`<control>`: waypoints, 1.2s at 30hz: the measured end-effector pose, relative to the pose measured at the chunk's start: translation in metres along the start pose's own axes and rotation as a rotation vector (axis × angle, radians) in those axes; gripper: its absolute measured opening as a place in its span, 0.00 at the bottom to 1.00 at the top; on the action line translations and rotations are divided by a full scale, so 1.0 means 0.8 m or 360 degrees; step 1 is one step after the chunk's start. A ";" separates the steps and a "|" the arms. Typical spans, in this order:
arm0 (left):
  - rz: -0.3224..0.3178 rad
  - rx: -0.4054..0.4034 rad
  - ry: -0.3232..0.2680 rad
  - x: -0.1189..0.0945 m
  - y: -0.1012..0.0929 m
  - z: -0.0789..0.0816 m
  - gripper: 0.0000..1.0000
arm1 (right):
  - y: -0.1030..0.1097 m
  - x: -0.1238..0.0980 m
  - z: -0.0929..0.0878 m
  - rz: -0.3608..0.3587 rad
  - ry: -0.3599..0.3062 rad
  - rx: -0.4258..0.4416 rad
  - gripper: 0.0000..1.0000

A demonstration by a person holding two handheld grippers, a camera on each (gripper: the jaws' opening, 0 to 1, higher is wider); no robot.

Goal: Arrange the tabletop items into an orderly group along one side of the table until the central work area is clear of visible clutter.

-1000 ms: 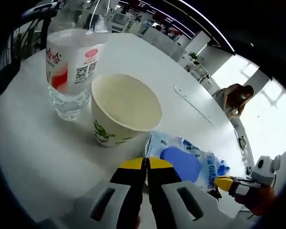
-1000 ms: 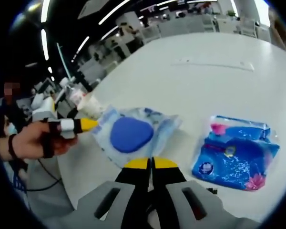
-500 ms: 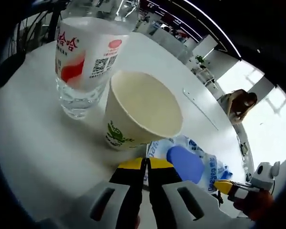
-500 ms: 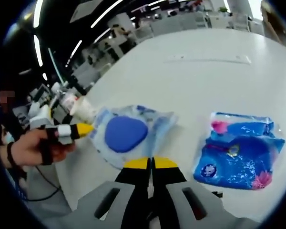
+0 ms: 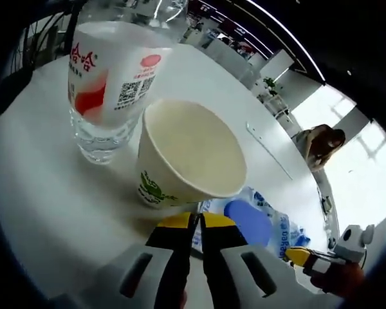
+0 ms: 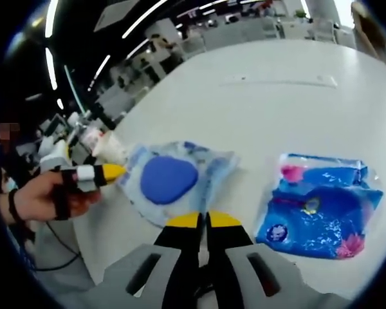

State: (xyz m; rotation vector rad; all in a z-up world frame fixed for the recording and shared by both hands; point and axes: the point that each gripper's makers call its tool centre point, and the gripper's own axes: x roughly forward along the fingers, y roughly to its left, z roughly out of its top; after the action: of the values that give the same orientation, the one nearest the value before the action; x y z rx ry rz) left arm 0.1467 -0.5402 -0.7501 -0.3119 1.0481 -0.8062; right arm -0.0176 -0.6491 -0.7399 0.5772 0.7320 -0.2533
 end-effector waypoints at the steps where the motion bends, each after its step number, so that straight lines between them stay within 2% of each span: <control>1: -0.0006 -0.0005 -0.0004 -0.003 0.001 0.000 0.03 | -0.001 -0.001 0.000 0.0000 -0.0004 -0.0007 0.02; 8: -0.0015 0.0016 -0.0023 -0.021 0.012 -0.002 0.07 | -0.013 -0.017 -0.002 -0.0004 -0.0015 -0.0068 0.08; 11: -0.0008 0.0020 -0.0029 -0.033 0.020 -0.006 0.08 | -0.024 -0.030 -0.004 -0.0025 -0.0031 -0.0105 0.05; 14: 0.0011 0.0109 -0.0015 -0.049 0.025 -0.019 0.08 | -0.040 -0.048 -0.007 -0.0058 -0.0060 -0.0119 0.04; 16: 0.0008 0.0121 -0.0004 -0.055 0.024 -0.028 0.08 | -0.049 -0.057 -0.010 -0.0080 -0.0074 -0.0116 0.04; 18: 0.0011 0.0186 0.0029 -0.061 0.019 -0.043 0.08 | -0.062 -0.065 -0.013 -0.0109 -0.0092 -0.0093 0.04; 22: -0.0053 0.0293 0.0073 -0.066 -0.008 -0.068 0.06 | -0.078 -0.086 -0.017 -0.0163 -0.0147 -0.0065 0.02; 28: -0.0264 0.0492 0.0132 -0.056 -0.090 -0.100 0.06 | -0.113 -0.112 -0.026 -0.0309 -0.0200 0.0008 0.02; 31: -0.0365 0.0642 0.0151 -0.044 -0.134 -0.113 0.06 | -0.132 -0.124 -0.029 -0.0383 -0.0227 0.0067 0.02; 36: -0.0435 0.0748 0.0180 -0.025 -0.176 -0.129 0.06 | -0.149 -0.135 -0.029 -0.0441 -0.0245 0.0105 0.02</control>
State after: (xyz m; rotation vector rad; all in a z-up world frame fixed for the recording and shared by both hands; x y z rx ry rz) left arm -0.0092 -0.6075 -0.7046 -0.0065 0.8973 -1.2986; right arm -0.1576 -0.7306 -0.7278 0.5117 0.6550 -0.5742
